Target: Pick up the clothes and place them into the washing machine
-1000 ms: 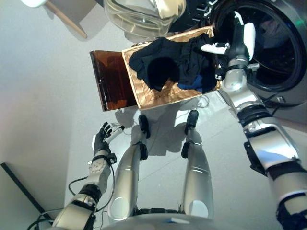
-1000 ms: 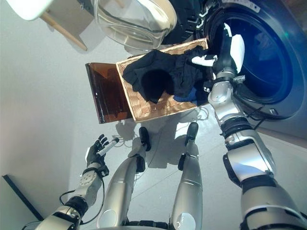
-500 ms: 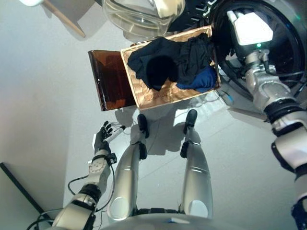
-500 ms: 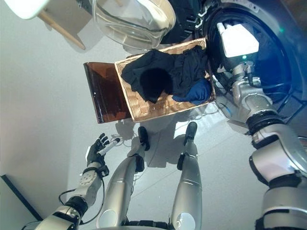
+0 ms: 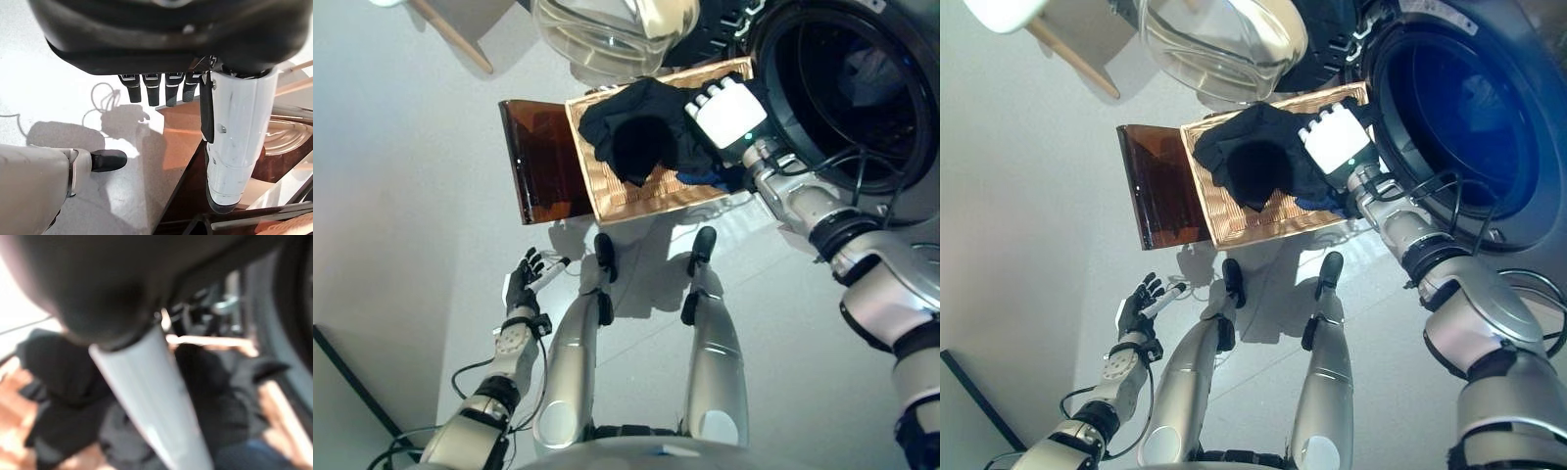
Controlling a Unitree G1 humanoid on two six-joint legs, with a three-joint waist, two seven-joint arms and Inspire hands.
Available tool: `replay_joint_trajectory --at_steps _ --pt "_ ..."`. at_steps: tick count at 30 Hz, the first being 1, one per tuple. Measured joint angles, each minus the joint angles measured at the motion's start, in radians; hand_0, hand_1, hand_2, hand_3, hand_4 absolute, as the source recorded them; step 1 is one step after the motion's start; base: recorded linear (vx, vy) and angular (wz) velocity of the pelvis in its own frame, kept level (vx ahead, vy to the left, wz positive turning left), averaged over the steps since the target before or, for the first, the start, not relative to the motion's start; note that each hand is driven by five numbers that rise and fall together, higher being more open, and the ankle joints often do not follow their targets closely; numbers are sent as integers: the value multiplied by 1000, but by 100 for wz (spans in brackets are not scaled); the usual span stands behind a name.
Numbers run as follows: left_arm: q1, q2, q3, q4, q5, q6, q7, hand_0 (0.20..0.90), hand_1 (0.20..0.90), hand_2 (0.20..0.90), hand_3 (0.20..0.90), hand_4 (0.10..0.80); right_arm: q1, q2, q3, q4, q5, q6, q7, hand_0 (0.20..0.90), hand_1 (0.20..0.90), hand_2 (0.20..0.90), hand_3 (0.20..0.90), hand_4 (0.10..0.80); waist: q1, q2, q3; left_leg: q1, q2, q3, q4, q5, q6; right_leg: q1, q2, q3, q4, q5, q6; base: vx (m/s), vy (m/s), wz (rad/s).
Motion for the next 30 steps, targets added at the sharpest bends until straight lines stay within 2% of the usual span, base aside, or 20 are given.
replay_joint_trajectory --at_steps 6,19,28,30 --pt "0 -1 0 1 0 0 2 900 900 900 900 800 11 84 -76 3 71 5 0 900 900 900 900 800 5 -1 1 0 0 -1 0 1 1 1 0 -3 0 0 0 -2 1 1" --pt "0 0 0 1 0 -1 11 900 900 900 900 800 4 89 -112 31 119 11 -9 900 900 900 900 800 11 -3 3 2 0 -12 -3 6 1 13 -3 -11 -5 0 0 0 0 0" --pt "1 1 1 -6 -2 -3 9 900 900 900 900 800 -11 83 -101 152 118 27 -10 900 900 900 900 800 12 -4 9 4 -2 -16 -18 10 -4 13 -3 -13 -14 1 -2 18 -1 0" --pt "1 1 0 -7 -7 -3 6 900 900 900 900 800 -12 81 -101 170 118 28 -6 900 900 900 900 800 12 -4 11 4 -11 -16 -21 15 0 13 -4 -13 -15 3 0 0 0 0"
